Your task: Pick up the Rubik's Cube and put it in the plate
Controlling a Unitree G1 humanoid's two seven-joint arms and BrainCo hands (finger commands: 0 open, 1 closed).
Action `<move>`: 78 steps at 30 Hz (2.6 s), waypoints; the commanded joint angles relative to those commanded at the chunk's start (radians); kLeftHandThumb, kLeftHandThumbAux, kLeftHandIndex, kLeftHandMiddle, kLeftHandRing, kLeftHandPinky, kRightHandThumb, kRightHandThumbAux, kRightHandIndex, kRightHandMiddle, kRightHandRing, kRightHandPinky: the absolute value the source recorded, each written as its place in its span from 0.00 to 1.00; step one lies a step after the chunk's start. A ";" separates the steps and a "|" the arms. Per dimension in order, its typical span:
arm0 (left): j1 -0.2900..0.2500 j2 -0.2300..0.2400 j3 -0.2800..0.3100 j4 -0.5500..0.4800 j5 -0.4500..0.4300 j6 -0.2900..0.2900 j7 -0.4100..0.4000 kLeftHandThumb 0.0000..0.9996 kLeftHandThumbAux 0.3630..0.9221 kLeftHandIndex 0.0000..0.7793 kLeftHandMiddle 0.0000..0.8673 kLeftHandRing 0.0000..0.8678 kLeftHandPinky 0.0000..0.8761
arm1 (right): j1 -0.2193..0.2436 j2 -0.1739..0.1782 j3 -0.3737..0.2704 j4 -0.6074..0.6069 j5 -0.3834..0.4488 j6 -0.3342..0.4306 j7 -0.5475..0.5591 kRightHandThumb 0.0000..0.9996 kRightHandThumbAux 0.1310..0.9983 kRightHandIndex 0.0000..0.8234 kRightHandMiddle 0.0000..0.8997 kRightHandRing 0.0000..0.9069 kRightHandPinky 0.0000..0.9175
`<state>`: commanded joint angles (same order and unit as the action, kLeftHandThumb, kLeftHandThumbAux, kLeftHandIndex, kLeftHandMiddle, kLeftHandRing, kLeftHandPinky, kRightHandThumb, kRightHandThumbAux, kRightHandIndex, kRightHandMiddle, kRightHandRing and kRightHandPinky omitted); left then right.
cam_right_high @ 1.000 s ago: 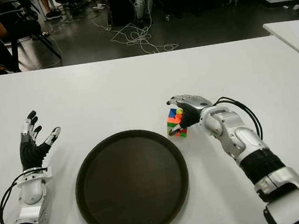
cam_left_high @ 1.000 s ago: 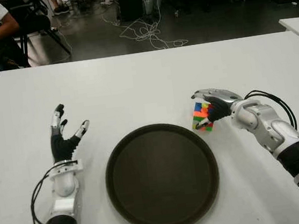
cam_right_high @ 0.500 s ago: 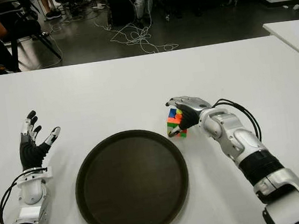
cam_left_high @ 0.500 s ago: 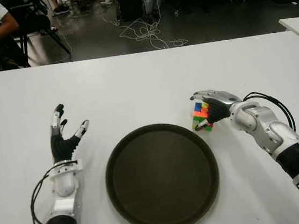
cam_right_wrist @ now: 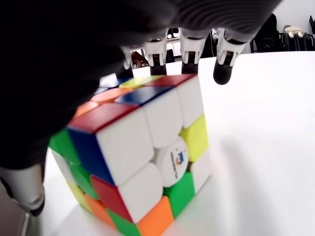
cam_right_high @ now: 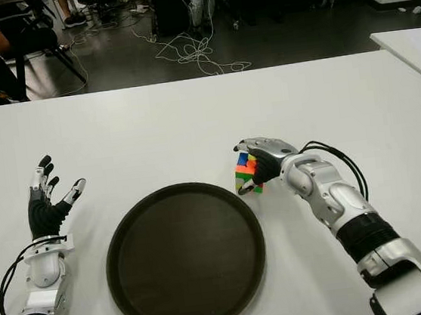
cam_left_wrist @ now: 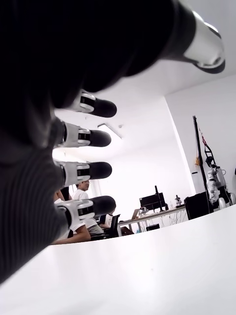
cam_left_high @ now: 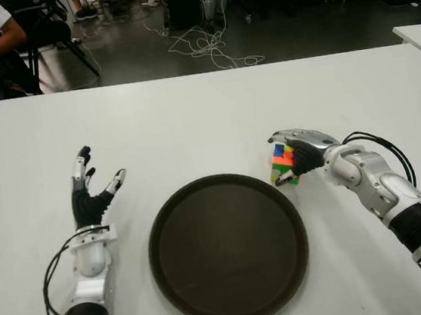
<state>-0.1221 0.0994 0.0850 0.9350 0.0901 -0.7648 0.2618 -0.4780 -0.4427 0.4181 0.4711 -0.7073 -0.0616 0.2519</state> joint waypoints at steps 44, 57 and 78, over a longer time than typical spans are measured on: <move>0.004 0.004 0.003 -0.004 -0.003 0.004 -0.011 0.27 0.54 0.00 0.03 0.01 0.01 | 0.013 -0.007 0.006 -0.034 -0.016 0.047 -0.004 0.00 0.55 0.00 0.00 0.00 0.03; 0.002 0.005 0.005 0.000 -0.002 -0.002 -0.009 0.27 0.58 0.00 0.02 0.00 0.01 | 0.034 0.026 -0.031 -0.005 0.014 0.012 -0.177 0.48 0.72 0.42 0.42 0.45 0.47; 0.003 0.006 0.007 -0.001 -0.001 -0.001 -0.006 0.25 0.58 0.00 0.03 0.01 0.00 | 0.029 0.044 -0.038 0.026 0.009 0.012 -0.281 0.68 0.69 0.52 0.70 0.70 0.67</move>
<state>-0.1191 0.1051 0.0916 0.9335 0.0892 -0.7661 0.2559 -0.4487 -0.3991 0.3803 0.4973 -0.6978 -0.0493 -0.0293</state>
